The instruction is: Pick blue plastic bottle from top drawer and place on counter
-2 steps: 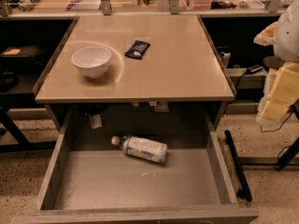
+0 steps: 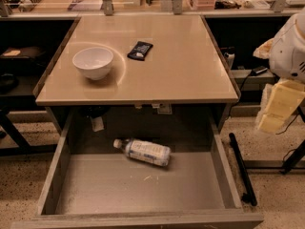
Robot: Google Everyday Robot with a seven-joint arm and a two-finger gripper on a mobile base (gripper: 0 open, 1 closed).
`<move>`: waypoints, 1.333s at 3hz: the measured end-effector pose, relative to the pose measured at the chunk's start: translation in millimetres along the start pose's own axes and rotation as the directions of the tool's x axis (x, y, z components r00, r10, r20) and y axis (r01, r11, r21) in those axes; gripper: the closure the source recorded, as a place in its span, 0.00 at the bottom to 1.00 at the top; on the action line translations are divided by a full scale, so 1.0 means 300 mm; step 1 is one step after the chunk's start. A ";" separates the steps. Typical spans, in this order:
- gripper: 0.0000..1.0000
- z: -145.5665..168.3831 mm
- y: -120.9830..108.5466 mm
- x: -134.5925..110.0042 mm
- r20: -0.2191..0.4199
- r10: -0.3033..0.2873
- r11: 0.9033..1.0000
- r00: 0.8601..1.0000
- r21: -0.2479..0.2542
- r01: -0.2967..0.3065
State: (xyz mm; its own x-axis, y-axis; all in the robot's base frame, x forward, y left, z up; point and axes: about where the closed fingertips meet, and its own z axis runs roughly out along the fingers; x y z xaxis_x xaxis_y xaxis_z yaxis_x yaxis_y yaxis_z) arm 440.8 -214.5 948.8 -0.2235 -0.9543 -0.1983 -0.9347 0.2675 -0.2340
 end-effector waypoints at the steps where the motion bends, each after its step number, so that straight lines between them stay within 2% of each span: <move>1: 0.00 0.263 0.067 0.023 0.023 0.024 0.996 0.999 -0.090 -0.022; 2: 0.00 0.517 0.155 0.024 0.056 0.024 0.981 0.998 -0.192 -0.013; 3: 0.00 0.695 0.248 -0.009 0.100 -0.013 0.962 0.995 -0.270 0.039; 4: 0.00 0.711 0.257 -0.009 0.102 -0.015 0.960 0.995 -0.277 0.043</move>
Offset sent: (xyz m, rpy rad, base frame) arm -0.0076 0.0477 -0.2663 0.1769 0.2925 0.0773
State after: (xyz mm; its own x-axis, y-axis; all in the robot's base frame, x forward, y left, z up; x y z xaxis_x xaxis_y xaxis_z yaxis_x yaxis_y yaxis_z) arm 428.4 -163.0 728.2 -0.1804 -0.9397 -0.2904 -0.9833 0.1794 0.0306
